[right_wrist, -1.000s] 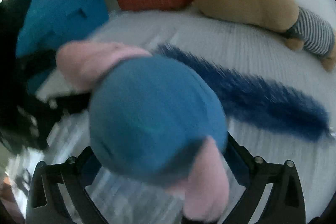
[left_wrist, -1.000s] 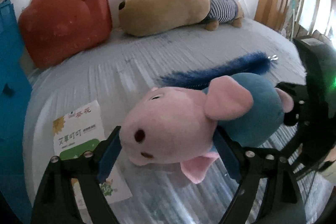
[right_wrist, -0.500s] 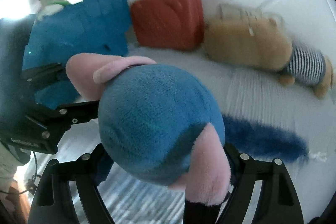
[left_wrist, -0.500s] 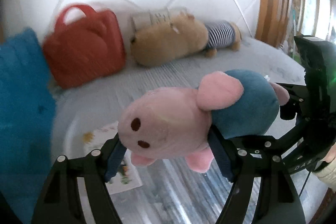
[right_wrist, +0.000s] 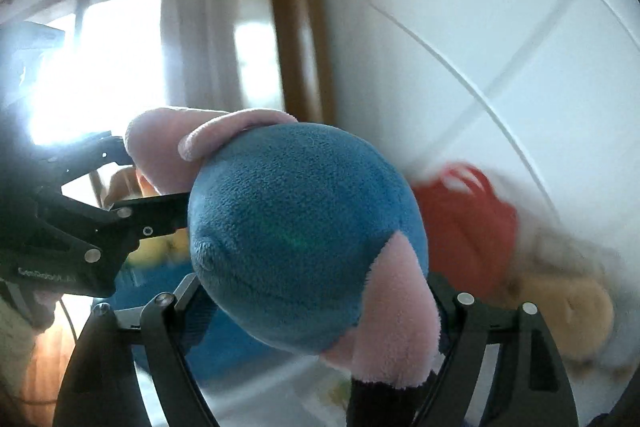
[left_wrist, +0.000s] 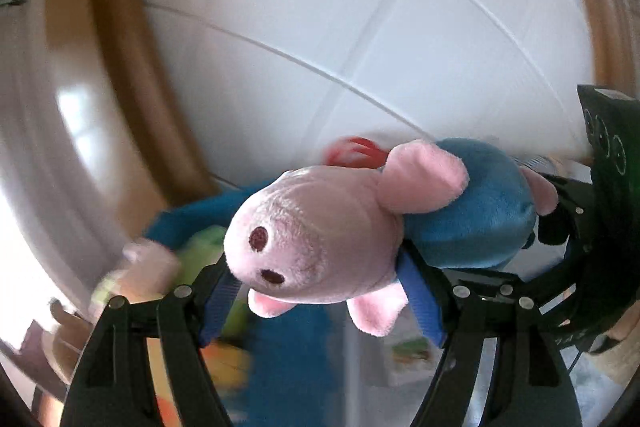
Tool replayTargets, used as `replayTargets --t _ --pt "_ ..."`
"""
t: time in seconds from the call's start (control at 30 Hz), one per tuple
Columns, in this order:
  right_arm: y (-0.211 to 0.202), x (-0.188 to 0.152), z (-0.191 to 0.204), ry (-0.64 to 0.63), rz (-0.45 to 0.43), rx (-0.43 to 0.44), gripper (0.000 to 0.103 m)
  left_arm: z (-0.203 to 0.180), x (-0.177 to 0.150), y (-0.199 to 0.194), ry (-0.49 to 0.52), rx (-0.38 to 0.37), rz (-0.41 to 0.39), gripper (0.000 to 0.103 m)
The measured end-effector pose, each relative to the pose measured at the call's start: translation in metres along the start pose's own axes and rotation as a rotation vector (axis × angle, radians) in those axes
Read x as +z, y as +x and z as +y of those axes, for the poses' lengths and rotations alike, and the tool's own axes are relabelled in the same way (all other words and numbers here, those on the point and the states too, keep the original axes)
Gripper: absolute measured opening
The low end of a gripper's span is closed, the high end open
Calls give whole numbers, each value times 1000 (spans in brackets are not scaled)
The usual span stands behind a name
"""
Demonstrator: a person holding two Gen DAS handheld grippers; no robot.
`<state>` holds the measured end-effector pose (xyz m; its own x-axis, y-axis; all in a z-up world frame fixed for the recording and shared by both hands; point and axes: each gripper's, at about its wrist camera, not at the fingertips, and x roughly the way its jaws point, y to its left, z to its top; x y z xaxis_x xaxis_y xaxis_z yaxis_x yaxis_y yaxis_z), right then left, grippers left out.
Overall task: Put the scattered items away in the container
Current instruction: 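Carry the pig plush over the blue crate and open the right tool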
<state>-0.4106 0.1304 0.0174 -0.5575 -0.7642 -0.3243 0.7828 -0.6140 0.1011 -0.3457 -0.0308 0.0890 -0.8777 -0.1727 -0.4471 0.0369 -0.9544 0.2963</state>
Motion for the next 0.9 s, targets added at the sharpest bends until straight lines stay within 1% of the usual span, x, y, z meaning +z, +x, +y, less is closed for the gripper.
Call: replayTargets --t 0.07,0.13,0.2,0.27,0.33,0.43,0.57,0.6,0.67,0.73,0.77,0.8,0.9 --pt "33 36 22 -13 -32 0 83 45 21 10 -12 35 4 75" --pt "66 62 36 -7 -38 -21 83 80 37 26 -17 49 20 75" --pt "99 86 48 1 -38 -49 84 120 52 56 -30 50 57 75" --pt "141 102 56 15 -7 -97 84 150 60 88 -47 48 96 75" --pt "179 110 58 32 37 -130 84 169 61 118 -72 47 135 75" --pt "230 113 56 42 108 -166 84 202 52 176 -150 20 223 75" --pt "281 108 57 27 200 -197 84 224 33 225 -220 -24 320 75" --pt "289 106 57 22 217 -205 86 228 29 236 -234 -32 343 75" --pt "301 103 58 13 242 -219 87 231 25 247 -249 -34 372 75" --pt "310 100 59 4 260 -233 91 234 22 255 -270 -47 393 76" --pt "311 100 60 -2 262 -245 99 236 22 256 -275 -50 394 78" --pt "311 100 60 -6 264 -253 101 239 21 252 -278 -51 390 80" --pt "310 100 61 -21 271 -275 101 243 21 247 -282 -58 386 82"
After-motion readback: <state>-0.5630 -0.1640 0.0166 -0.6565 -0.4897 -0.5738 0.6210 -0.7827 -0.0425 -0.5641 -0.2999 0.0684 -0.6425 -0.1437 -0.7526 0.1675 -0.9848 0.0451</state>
